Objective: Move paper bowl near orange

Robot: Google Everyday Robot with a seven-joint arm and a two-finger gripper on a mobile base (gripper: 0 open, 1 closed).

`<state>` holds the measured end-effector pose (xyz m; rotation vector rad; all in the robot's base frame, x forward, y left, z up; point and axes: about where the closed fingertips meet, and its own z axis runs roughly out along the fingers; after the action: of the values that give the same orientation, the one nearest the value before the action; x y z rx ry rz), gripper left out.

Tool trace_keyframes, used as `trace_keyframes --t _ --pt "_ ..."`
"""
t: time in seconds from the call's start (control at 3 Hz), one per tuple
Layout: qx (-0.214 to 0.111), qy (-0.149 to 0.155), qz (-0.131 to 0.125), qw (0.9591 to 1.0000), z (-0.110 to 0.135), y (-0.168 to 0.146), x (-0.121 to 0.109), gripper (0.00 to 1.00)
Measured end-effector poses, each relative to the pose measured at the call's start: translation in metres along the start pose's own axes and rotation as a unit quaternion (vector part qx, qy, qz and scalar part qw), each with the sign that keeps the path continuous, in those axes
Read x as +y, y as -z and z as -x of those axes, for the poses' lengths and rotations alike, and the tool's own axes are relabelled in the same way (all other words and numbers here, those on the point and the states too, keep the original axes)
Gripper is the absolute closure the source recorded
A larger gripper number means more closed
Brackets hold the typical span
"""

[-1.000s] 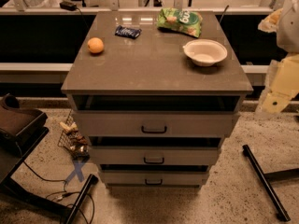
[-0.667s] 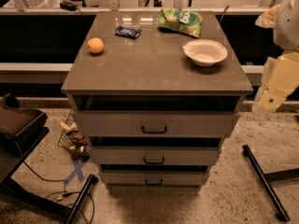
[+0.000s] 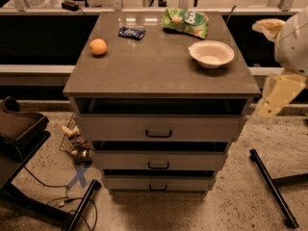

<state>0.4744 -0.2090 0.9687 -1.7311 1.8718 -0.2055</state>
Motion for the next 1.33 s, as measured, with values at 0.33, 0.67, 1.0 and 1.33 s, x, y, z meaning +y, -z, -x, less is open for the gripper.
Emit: trace_keyframes --t 0.33,0.67,1.0,1.33 --pt "-0.039 0.104 -0.106 0.9882 0.019 -0.014 -0.064 0.00" --pt "-0.021 0.154 -0.180 0.9713 0.033 -0.020 -0.105 0.00" --pt "-0.020 0.156 -0.209 0.9653 0.036 -0.011 -0.118 0.00" --pt "-0.036 0.149 -0.197 0.9684 0.031 -0.039 -0.112 0.00"
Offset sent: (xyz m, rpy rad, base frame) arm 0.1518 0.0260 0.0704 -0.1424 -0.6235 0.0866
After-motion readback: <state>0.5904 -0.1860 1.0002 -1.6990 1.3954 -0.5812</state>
